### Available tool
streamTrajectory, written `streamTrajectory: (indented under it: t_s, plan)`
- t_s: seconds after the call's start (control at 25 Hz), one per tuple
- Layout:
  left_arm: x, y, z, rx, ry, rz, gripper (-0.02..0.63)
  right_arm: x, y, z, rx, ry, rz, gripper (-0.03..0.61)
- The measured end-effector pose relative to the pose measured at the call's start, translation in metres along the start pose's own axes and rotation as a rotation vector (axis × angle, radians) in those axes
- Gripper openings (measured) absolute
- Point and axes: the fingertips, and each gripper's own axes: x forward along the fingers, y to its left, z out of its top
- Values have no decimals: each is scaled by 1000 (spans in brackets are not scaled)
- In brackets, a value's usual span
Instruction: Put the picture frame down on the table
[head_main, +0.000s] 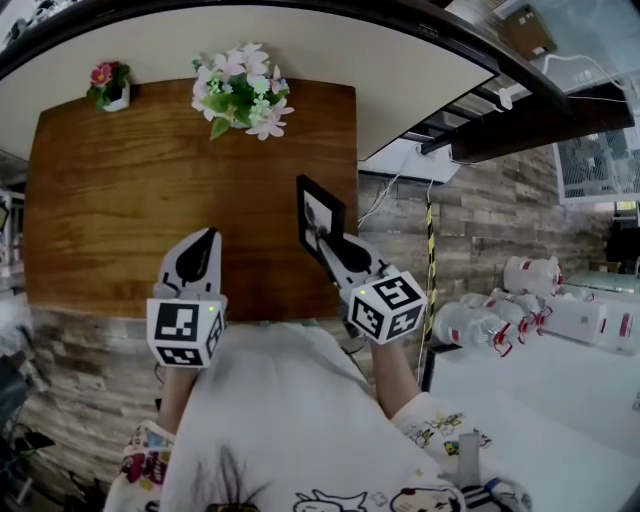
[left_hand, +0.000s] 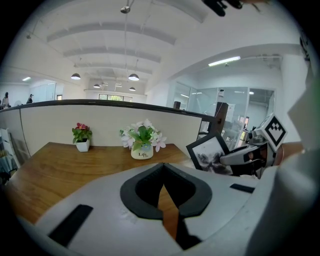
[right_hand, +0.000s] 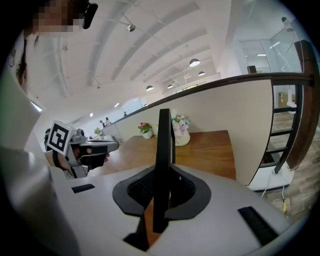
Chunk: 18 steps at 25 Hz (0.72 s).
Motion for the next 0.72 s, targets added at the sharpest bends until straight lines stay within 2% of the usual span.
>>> streamTrajectory:
  t_s: [0.32,0.72]
  plan:
    - [8,-7,-12,-10,21,-28,3,13,3,-27,66,73,43,40]
    - [10,-11,-29,-22,39,-45,3,22,11,-51,161,113,83,40]
